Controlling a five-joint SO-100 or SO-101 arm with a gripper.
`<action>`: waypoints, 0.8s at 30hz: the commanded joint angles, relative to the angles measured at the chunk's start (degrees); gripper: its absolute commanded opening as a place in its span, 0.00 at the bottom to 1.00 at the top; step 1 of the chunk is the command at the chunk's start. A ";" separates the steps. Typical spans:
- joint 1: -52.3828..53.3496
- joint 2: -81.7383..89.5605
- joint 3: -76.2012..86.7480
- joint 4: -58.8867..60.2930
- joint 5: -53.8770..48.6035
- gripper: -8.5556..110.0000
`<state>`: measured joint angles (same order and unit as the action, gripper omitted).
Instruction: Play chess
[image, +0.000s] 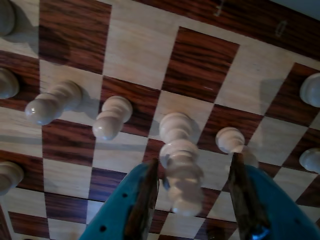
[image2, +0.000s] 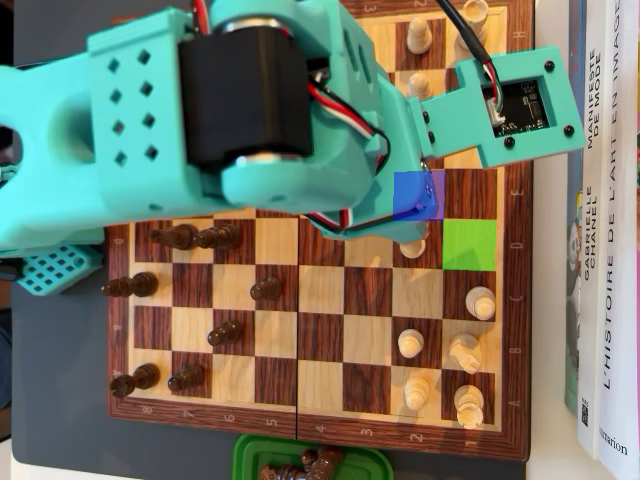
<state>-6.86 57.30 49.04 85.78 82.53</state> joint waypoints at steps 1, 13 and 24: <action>0.88 0.53 -2.46 -0.44 -0.26 0.24; 0.35 0.53 -2.37 -0.44 -0.26 0.24; 0.35 0.53 -2.02 -0.44 -0.26 0.16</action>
<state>-6.42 57.30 49.04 85.78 82.53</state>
